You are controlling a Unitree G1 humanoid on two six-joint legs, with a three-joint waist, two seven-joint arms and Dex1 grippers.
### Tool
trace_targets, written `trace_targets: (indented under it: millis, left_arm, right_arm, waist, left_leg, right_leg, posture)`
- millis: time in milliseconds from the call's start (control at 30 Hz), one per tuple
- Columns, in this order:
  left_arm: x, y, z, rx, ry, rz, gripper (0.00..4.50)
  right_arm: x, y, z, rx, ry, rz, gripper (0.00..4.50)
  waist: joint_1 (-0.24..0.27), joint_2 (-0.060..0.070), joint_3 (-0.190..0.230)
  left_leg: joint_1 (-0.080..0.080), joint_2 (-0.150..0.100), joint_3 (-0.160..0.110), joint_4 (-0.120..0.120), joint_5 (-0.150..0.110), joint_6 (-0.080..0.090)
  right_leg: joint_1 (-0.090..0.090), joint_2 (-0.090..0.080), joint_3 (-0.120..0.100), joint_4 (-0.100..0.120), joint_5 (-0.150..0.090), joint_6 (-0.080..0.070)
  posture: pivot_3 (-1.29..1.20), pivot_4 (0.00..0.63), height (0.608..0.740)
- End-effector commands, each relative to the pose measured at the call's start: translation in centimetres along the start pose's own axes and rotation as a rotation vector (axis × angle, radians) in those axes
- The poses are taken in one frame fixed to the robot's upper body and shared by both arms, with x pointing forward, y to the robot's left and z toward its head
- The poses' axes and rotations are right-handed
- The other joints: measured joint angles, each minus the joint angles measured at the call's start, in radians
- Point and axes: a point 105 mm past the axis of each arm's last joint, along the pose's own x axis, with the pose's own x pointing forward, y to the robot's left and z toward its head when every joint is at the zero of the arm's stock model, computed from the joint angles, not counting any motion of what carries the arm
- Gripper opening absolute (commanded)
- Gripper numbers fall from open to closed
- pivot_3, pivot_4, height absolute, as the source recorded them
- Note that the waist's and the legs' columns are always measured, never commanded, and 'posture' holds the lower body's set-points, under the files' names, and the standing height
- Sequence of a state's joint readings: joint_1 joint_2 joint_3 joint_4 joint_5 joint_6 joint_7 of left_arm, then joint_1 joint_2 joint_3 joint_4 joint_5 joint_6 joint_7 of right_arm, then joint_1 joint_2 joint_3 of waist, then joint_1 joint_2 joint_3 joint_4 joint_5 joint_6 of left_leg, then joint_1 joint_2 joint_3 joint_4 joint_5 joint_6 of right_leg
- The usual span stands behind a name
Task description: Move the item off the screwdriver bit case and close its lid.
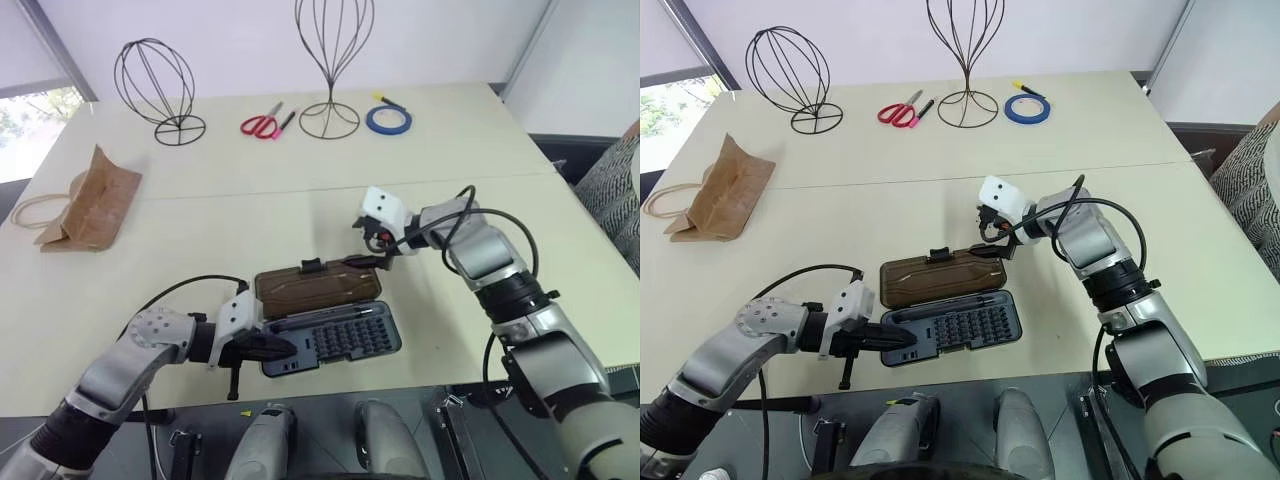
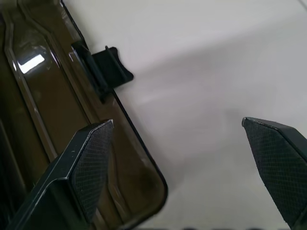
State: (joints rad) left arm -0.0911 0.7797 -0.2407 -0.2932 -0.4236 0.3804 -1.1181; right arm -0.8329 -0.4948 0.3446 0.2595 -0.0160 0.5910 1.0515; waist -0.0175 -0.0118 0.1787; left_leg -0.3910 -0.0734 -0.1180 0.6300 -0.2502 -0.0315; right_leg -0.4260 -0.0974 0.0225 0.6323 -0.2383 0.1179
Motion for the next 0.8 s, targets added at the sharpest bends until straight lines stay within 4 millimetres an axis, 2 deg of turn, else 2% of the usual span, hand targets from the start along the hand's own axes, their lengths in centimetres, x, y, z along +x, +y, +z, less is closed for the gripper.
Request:
trace_targets:
  millis: [33,433,533,733,767,800]
  left_arm:
    - [-0.1,0.1,-2.4,-0.066,0.076,0.021,0.05]
    - [-0.1,0.4,-1.9,-0.050,0.069,0.025,0.05]
    - [0.0,0.4,-1.2,-0.042,0.066,0.026,0.00]
    - [0.1,0.4,-0.7,-0.039,0.067,0.032,0.00]
    - [0.1,0.4,-0.6,-0.039,0.066,0.033,0.00]
    - [0.1,0.4,-0.5,-0.039,0.066,0.034,0.00]
  right_arm:
    - [-0.2,-0.2,1.0,-0.010,-0.035,-0.016,4.50]
    - [1.2,1.5,-0.8,0.025,-0.005,0.005,4.50]
    - [1.6,1.8,-1.0,0.033,-0.004,0.000,3.59]
    - [1.9,2.4,-1.1,0.025,-0.003,0.006,0.52]
    - [1.9,2.5,-1.2,0.018,-0.001,0.010,0.16]
    - [1.9,2.6,-1.2,0.014,0.000,0.011,0.01]
  waist:
    - [0.000,0.000,0.000]
    - [0.000,0.002,-0.002]
    - [-0.001,0.003,-0.002]
    - [0.000,0.001,-0.004]
    - [-0.002,0.001,-0.005]
    - [-0.003,0.001,-0.005]
  left_leg:
    - [0.000,0.000,0.000,0.000,0.000,0.000]
    - [0.000,0.000,0.000,0.000,0.000,0.000]
    - [0.001,0.000,0.000,0.000,0.000,0.000]
    - [0.001,0.000,0.000,0.001,0.000,0.000]
    - [0.002,0.000,0.000,0.000,0.000,0.000]
    - [0.003,0.001,0.000,0.000,0.000,0.000]
  right_leg:
    - [0.000,0.000,0.000,0.000,0.000,0.000]
    - [0.000,0.000,0.000,0.000,0.000,0.000]
    - [0.001,0.000,0.000,0.000,0.000,0.000]
    - [0.001,0.000,0.000,0.000,0.000,0.000]
    - [0.002,0.001,0.000,0.000,0.000,0.000]
    - [0.004,0.001,0.000,0.000,0.000,0.000]
  posture:
    - [0.00,0.150,0.740]
    - [0.00,0.150,0.740]
    - [0.00,0.150,0.740]
    - [0.00,0.150,0.740]
    - [0.00,0.150,0.740]
    - [0.00,0.150,0.740]
